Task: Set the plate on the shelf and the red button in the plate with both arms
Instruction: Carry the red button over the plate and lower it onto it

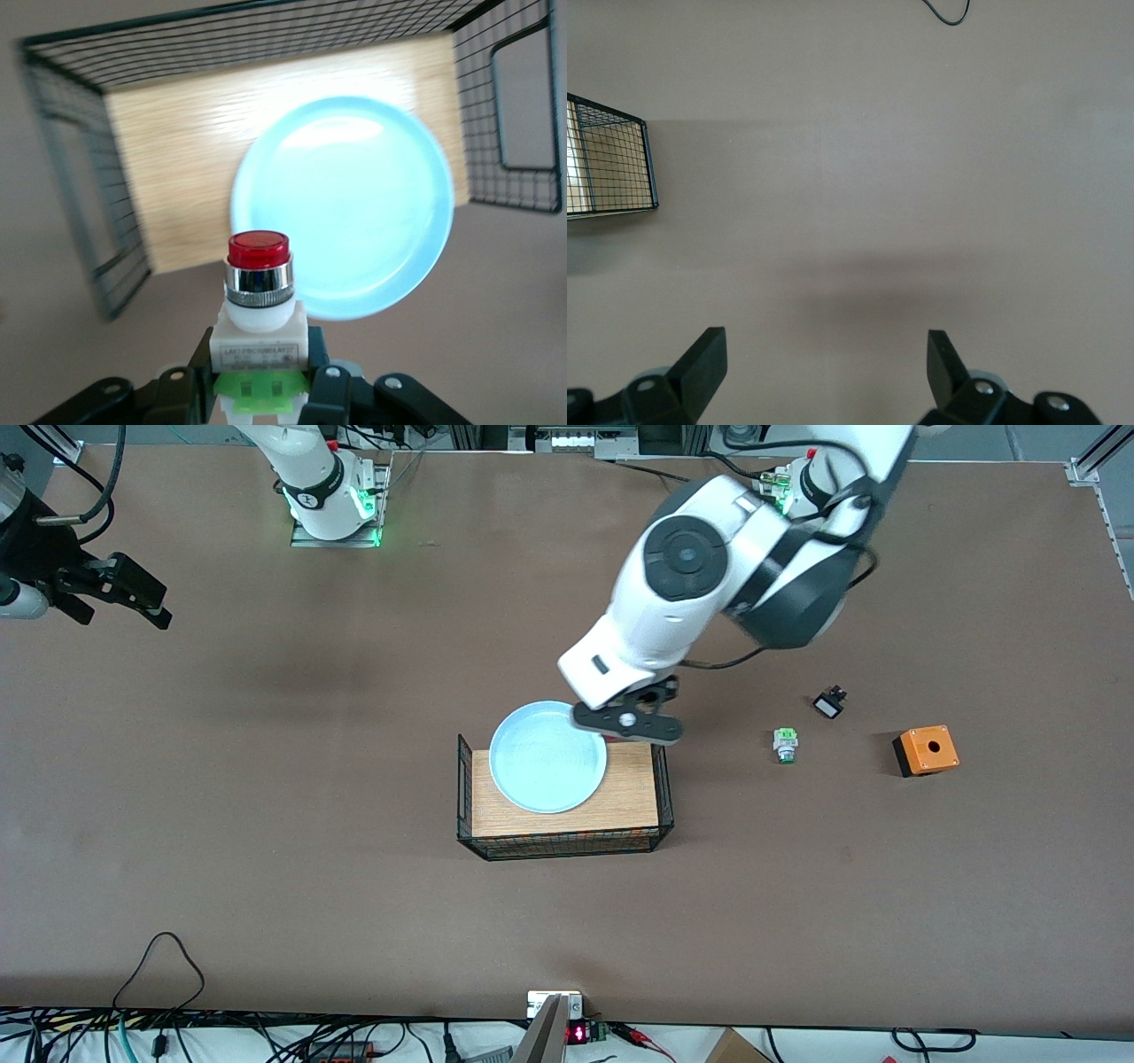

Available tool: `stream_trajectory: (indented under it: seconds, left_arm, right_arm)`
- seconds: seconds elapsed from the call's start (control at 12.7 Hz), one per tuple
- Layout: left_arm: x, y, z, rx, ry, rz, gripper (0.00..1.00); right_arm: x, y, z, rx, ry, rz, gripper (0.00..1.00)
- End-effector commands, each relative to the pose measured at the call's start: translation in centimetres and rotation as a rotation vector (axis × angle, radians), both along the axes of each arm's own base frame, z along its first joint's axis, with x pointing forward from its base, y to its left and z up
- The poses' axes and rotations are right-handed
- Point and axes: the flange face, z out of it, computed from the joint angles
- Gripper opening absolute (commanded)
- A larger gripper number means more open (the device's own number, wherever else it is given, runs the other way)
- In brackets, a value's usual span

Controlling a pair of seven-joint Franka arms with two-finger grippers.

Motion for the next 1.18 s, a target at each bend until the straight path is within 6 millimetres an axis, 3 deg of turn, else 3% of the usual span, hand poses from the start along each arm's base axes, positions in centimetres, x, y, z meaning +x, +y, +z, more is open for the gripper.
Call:
stream_trajectory:
  seconds: [0.0,0.63,0.79,0.87,0.95,1.1]
  left_arm:
    - [1.8,-2.0,-3.3,-0.047,-0.044,0.032,0.13]
    - [2.7,-3.8,-10.5,-0.066,-0.054,0.031,0.18]
    - [2.5,-3.8,-10.6,-0.061,-0.054,0.027,0.33]
    - [2.6,-3.7,-10.3,-0.062,-0.055,0.028,0.51]
    - [2.8,-3.4,-10.2,-0.063,-0.057,0.029,1.0]
    - [2.8,-3.3,-9.4,-0.065,-0.064,0.028,1.0]
  right_arm:
    - [-0.6,-0.3,0.1,0.016,-0.002,0.012,1.0]
    - [-0.8,-0.4,-0.1,0.015,0.012,0.01,1.0]
    - [-0.8,-0.3,-0.1,0.015,0.011,0.012,1.0]
    - [-0.8,-0.3,-0.1,0.015,0.011,0.012,1.0]
    - [-0.8,-0.3,-0.1,0.015,0.011,0.012,1.0]
    - [-0.8,-0.3,-0.2,0.015,0.012,0.012,1.0]
